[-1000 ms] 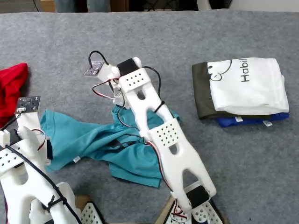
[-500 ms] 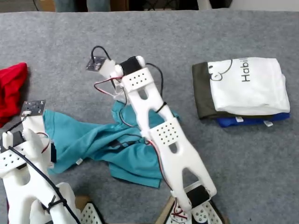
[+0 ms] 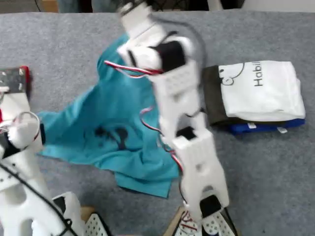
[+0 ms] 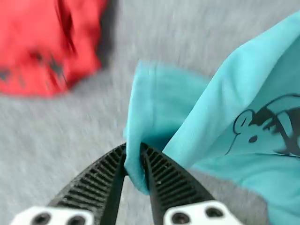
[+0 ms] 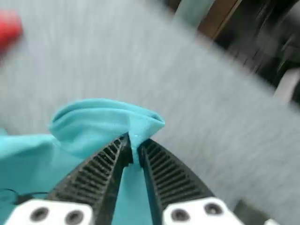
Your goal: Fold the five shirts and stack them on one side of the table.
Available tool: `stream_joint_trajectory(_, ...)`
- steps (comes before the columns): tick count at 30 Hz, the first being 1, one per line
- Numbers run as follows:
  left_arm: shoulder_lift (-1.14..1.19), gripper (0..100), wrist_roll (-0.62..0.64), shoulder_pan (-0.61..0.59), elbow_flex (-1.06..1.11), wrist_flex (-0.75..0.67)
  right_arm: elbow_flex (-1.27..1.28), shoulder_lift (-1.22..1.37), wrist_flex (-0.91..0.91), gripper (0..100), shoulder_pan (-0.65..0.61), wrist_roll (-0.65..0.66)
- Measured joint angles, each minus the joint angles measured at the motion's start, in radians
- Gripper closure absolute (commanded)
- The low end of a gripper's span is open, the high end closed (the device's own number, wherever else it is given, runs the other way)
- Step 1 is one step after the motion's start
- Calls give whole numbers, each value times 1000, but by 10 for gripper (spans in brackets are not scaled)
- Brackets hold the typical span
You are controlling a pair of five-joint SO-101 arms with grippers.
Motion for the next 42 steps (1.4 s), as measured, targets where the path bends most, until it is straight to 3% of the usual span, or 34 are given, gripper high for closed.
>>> stream_joint_trajectory(6, -3, 971, 149, 25, -330, 35, -17, -382, -60, 985, 2, -32)
stream_joint_trajectory(14, -3, 971, 305, 25, -575, 35, -26, -684, -186, 985, 71, -32)
stream_joint_trajectory(20, -12, 971, 324, 25, -760, 72, -37, -801, -209, 985, 83, -32)
stream_joint_trajectory(26, -34, 971, 328, -80, -908, 192, 81, -945, -178, 985, 81, -32)
stream_joint_trajectory(32, -69, 971, 267, -132, -769, 203, 390, -1051, -164, 985, 83, -32)
stream_joint_trajectory(37, -143, 971, 172, -140, -471, 199, 635, -1106, -152, 985, 80, -32)
stream_joint_trajectory(40, -144, 971, 150, -140, -241, 109, 847, -1069, -178, 985, 81, -32)
stream_joint_trajectory(42, -129, 971, 149, -140, -86, -25, 999, -1036, -249, 985, 83, -28)
